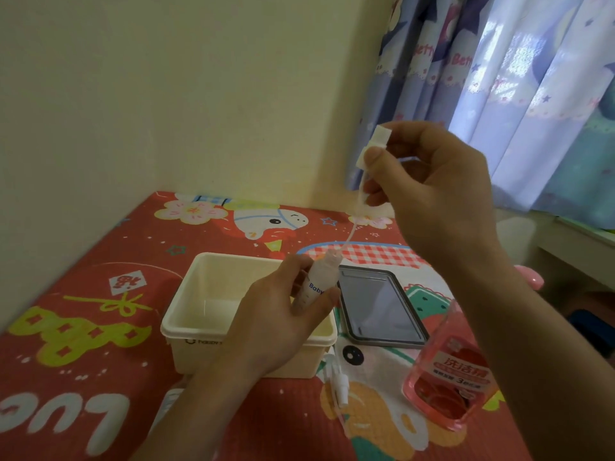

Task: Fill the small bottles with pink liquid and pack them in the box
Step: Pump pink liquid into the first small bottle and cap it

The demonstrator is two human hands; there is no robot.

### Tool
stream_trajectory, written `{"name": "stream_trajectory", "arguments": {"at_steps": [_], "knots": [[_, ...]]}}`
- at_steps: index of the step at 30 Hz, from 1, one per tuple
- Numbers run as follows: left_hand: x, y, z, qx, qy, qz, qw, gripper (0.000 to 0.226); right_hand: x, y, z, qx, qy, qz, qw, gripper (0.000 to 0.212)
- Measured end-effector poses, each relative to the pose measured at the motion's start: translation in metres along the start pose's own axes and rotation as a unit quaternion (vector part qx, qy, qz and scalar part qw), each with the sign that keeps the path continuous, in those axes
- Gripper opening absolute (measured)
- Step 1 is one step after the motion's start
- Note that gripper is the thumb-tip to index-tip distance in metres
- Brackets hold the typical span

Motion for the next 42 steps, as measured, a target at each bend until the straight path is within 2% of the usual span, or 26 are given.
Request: {"name": "stream_trajectory", "arguments": {"at_steps": [5, 8, 13, 17, 23, 28, 30, 34, 37, 38, 40, 42], "knots": [[-0.003, -0.001, -0.001, -0.008, 0.006, -0.007, 1.0, 0.038, -0.01, 0.014, 0.01, 0.071, 0.03, -0.001, 0.997, 0.011], [-0.005, -0.003, -0.002, -0.016, 0.009, -0.011, 1.0, 0.035, -0.017, 0.018, 0.014, 0.134, 0.047, 0.0, 0.99, 0.016], [-0.006, -0.005, -0.003, -0.019, 0.009, 0.009, 1.0, 0.04, -0.026, 0.022, 0.02, 0.215, 0.049, 0.016, 0.975, 0.029], [-0.005, -0.005, -0.004, -0.02, 0.01, 0.014, 1.0, 0.04, -0.028, 0.025, 0.023, 0.254, 0.046, 0.015, 0.966, 0.023], [-0.004, -0.006, -0.004, -0.026, 0.003, 0.007, 1.0, 0.041, -0.025, 0.026, 0.02, 0.297, 0.012, 0.075, 0.952, 0.023], [-0.006, -0.004, -0.002, -0.022, 0.01, -0.015, 1.0, 0.04, -0.015, 0.027, 0.011, 0.332, -0.037, 0.213, 0.918, 0.014], [-0.007, -0.003, -0.001, -0.02, 0.021, -0.027, 0.999, 0.039, -0.011, 0.029, 0.007, 0.336, -0.048, 0.27, 0.901, 0.025], [-0.007, 0.001, 0.0, -0.017, 0.025, -0.037, 0.999, 0.042, -0.013, 0.039, 0.005, 0.345, -0.012, 0.373, 0.861, 0.057], [-0.006, 0.001, 0.0, -0.019, 0.016, -0.026, 0.999, 0.042, -0.016, 0.041, 0.008, 0.365, 0.011, 0.36, 0.858, 0.079], [-0.006, 0.0, 0.0, -0.021, 0.014, -0.028, 0.999, 0.042, -0.016, 0.039, 0.008, 0.378, 0.019, 0.318, 0.869, 0.078], [-0.006, -0.002, -0.001, -0.026, 0.016, -0.032, 0.999, 0.043, -0.012, 0.033, 0.005, 0.403, -0.004, 0.252, 0.88, 0.058], [-0.008, -0.002, -0.001, -0.026, 0.021, -0.039, 0.999, 0.044, -0.011, 0.028, 0.002, 0.411, -0.047, 0.264, 0.872, 0.033]]}}
Point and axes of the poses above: each hand's wrist, its own z-axis away from the middle knuckle, its own y-axis out of the palm, x = y × z, the point moved 4 cm from there along -z, towards the middle knuckle, and after that the axes turned 8 degrees about z, right-handed, at the moved point
